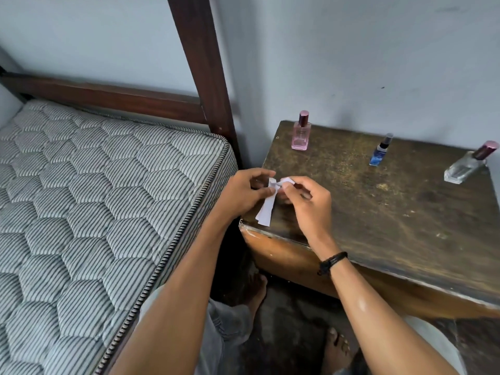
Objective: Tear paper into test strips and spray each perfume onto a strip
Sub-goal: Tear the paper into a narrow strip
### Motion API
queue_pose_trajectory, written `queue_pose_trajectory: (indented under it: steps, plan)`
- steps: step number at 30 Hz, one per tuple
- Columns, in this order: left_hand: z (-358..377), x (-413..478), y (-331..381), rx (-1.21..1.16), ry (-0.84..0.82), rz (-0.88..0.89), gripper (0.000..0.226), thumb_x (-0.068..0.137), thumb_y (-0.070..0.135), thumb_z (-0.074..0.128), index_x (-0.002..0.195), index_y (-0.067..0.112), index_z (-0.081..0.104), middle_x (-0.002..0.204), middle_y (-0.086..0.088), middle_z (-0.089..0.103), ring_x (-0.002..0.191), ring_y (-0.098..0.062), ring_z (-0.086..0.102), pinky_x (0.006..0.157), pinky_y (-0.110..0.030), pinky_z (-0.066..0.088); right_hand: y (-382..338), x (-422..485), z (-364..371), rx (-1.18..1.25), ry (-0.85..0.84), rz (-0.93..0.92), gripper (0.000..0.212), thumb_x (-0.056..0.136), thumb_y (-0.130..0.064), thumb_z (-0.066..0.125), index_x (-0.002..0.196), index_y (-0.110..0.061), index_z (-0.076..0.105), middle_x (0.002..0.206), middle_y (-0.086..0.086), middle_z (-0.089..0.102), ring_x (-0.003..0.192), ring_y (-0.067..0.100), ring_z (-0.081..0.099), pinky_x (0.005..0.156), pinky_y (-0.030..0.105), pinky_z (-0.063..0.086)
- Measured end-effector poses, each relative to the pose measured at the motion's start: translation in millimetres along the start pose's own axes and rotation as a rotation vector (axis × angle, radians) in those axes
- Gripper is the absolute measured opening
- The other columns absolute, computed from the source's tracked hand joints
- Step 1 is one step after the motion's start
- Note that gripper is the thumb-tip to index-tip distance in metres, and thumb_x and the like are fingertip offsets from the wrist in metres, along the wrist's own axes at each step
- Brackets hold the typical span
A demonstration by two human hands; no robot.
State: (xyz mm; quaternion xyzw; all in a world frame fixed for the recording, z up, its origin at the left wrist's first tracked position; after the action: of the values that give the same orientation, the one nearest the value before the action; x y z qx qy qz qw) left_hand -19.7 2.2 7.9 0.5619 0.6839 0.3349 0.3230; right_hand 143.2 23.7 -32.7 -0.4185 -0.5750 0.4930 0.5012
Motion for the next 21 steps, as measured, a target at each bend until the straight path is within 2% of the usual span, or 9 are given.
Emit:
queue_pose_trajectory:
  steps: [4, 8, 11, 13, 16, 21]
  plan:
    - [-3.3, 6.3, 4.5, -0.099, 0.041, -0.002, 0.027, 0.084, 0.005, 0.077, 0.11, 0.009, 0.074, 0.089, -0.001, 0.068, 0.073, -0.007, 0.059, 0.079, -0.019, 0.052, 0.7, -0.5, -1.8, 0.071, 0.025, 0.021, 0.009, 0.092, -0.025, 0.068, 0.095, -0.027, 0.076, 0.088, -0.001, 0.079, 0.085, 0.02, 0.077, 0.074, 0.039, 0.064]
    - [-4.0, 9.8, 7.3, -0.126, 0.04, -0.023, 0.026, 0.084, 0.0, 0.075, 0.109, 0.008, 0.075, 0.091, -0.014, 0.071, 0.075, -0.013, 0.061, 0.084, -0.034, 0.058, 1.4, -0.5, -3.1, 0.106, 0.024, 0.058, 0.008, 0.093, -0.019, 0.067, 0.095, -0.017, 0.075, 0.085, 0.004, 0.079, 0.083, 0.023, 0.077, 0.07, 0.033, 0.062]
    - [-1.5, 10.1, 9.6, -0.182, 0.012, -0.07, 0.024, 0.085, -0.005, 0.071, 0.108, 0.004, 0.074, 0.083, -0.014, 0.065, 0.077, -0.018, 0.063, 0.083, -0.039, 0.062, 0.7, 0.7, -4.6, 0.099, 0.041, 0.074, 0.007, 0.091, -0.019, 0.069, 0.095, -0.016, 0.073, 0.086, 0.005, 0.078, 0.083, 0.022, 0.077, 0.067, 0.029, 0.06]
    - [0.6, 9.7, 9.8, -0.192, -0.006, -0.097, 0.022, 0.086, -0.005, 0.07, 0.106, 0.003, 0.075, 0.085, -0.016, 0.068, 0.081, -0.025, 0.07, 0.082, -0.039, 0.062, -0.1, 1.4, -5.0, 0.062, 0.048, 0.08, 0.008, 0.087, -0.026, 0.072, 0.093, -0.021, 0.071, 0.088, 0.003, 0.076, 0.082, 0.023, 0.075, 0.066, 0.035, 0.061]
    - [2.0, 9.4, 8.1, -0.139, -0.017, -0.109, 0.017, 0.087, 0.0, 0.07, 0.103, 0.005, 0.076, 0.094, -0.022, 0.072, 0.088, -0.031, 0.074, 0.081, -0.036, 0.062, -1.1, 1.3, -3.0, -0.043, 0.037, 0.059, 0.01, 0.088, -0.022, 0.076, 0.089, -0.027, 0.068, 0.087, -0.005, 0.072, 0.081, 0.025, 0.071, 0.074, 0.051, 0.061]
    - [2.4, 9.8, 5.4, -0.121, -0.005, -0.123, 0.015, 0.088, 0.001, 0.072, 0.102, 0.004, 0.076, 0.091, -0.021, 0.073, 0.087, -0.032, 0.074, 0.082, -0.04, 0.062, -2.5, 1.2, -1.8, -0.087, 0.099, 0.036, 0.014, 0.089, -0.019, 0.07, 0.085, -0.03, 0.065, 0.082, -0.004, 0.071, 0.074, 0.03, 0.07, 0.067, 0.057, 0.057]
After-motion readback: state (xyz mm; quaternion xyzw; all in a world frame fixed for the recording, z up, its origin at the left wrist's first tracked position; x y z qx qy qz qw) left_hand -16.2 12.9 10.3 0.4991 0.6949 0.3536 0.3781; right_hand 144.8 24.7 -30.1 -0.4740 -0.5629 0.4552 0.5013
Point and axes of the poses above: each hand's wrist, its own x-axis towards the middle knuckle, its own z-axis out of the palm, y = z × x, the point moved 3 cm from there along x, towards the middle knuckle
